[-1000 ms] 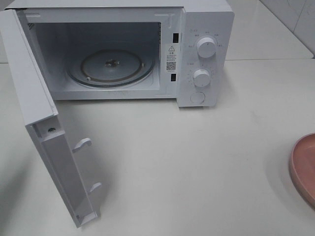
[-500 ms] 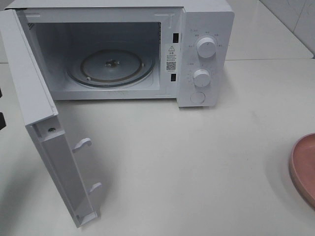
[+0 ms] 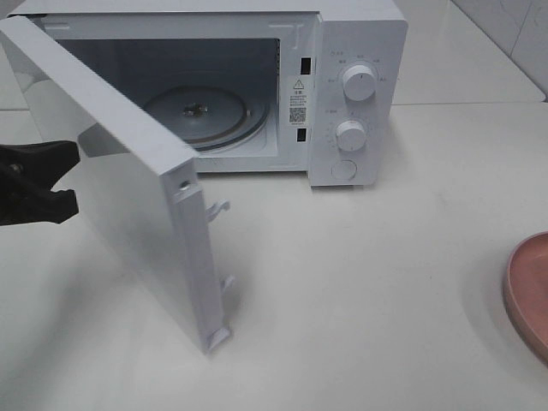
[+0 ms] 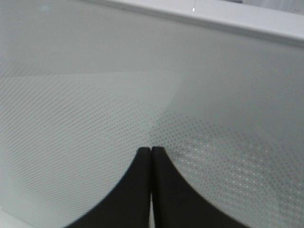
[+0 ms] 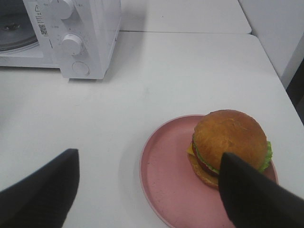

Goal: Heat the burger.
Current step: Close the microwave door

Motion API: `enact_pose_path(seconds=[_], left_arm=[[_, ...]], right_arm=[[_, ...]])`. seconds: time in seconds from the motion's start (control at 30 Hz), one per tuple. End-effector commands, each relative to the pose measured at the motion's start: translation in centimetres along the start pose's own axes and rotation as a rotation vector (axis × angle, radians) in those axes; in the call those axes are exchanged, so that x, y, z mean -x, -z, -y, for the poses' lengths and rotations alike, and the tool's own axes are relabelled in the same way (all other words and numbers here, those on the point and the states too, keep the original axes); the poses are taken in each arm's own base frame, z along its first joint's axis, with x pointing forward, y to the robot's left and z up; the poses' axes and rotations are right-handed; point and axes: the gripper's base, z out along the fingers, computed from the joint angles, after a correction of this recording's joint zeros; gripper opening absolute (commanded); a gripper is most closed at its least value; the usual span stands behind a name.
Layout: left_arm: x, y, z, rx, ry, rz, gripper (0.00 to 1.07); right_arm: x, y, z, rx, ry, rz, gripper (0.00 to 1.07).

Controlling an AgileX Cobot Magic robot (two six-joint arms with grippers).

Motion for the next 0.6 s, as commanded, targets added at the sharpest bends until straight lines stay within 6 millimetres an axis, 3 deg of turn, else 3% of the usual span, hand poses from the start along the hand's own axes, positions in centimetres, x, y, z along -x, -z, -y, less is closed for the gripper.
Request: enact_pose_path(seconds=[0.03,0.6], left_arm=[[0.6,-0.8,0.3,-0.011,0.012,0.038,0.00],[1.7,-6.6,2.9,-0.023,0.041,0.074,0.00]], right_arm=[[-0.2,0.3,0.0,-0.007,-0.003,0.026,0.76],[-0.2,0.3,0.0,-0.007,-0.003,0.026,0.76]])
